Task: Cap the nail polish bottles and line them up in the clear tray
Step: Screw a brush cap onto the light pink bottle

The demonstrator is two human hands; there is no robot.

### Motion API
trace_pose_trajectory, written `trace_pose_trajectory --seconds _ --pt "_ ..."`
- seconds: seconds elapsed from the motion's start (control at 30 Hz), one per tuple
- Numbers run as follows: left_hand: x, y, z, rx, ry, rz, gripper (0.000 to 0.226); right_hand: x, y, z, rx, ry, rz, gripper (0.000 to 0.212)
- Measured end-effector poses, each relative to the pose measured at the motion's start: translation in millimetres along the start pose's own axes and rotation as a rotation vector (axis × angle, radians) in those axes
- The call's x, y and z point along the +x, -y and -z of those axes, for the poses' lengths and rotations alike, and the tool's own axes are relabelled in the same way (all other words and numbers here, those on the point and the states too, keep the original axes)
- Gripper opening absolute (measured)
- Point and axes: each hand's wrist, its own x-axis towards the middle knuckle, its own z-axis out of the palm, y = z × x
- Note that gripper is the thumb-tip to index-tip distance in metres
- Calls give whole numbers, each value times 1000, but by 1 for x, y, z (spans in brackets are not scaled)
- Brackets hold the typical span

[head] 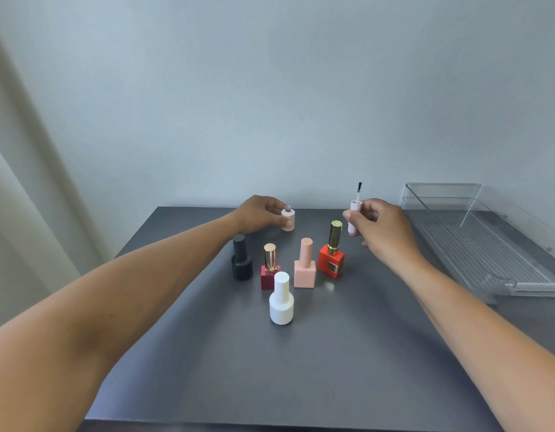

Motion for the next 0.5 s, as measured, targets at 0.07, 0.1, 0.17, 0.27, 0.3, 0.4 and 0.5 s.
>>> trace_pose_trajectory --seconds 0.07,0.1,0.17,0.27,0.3,0.4,0.5 --pt "-2 0 1 -3 -18 9 27 0 1 2 -4 2 14 9" --pt "-5 -1 3 -12 -30 14 29 -1 3 3 -6 5 20 7" --pt "-11 -4 8 -45 -56 21 31 -3 7 5 -4 15 35 8" --pt "-25 -12 20 -126 -112 2 27 -5 16 6 -8 15 71 12" --pt "-31 -17 25 -159 -131 -14 25 -7 20 7 -13 10 83 12" --pt "-53 -33 38 -237 -166 -75 26 -11 36 9 10 -8 108 14" --pt "-81 -53 49 -274 -191 -148 30 -20 56 10 59 -16 128 15"
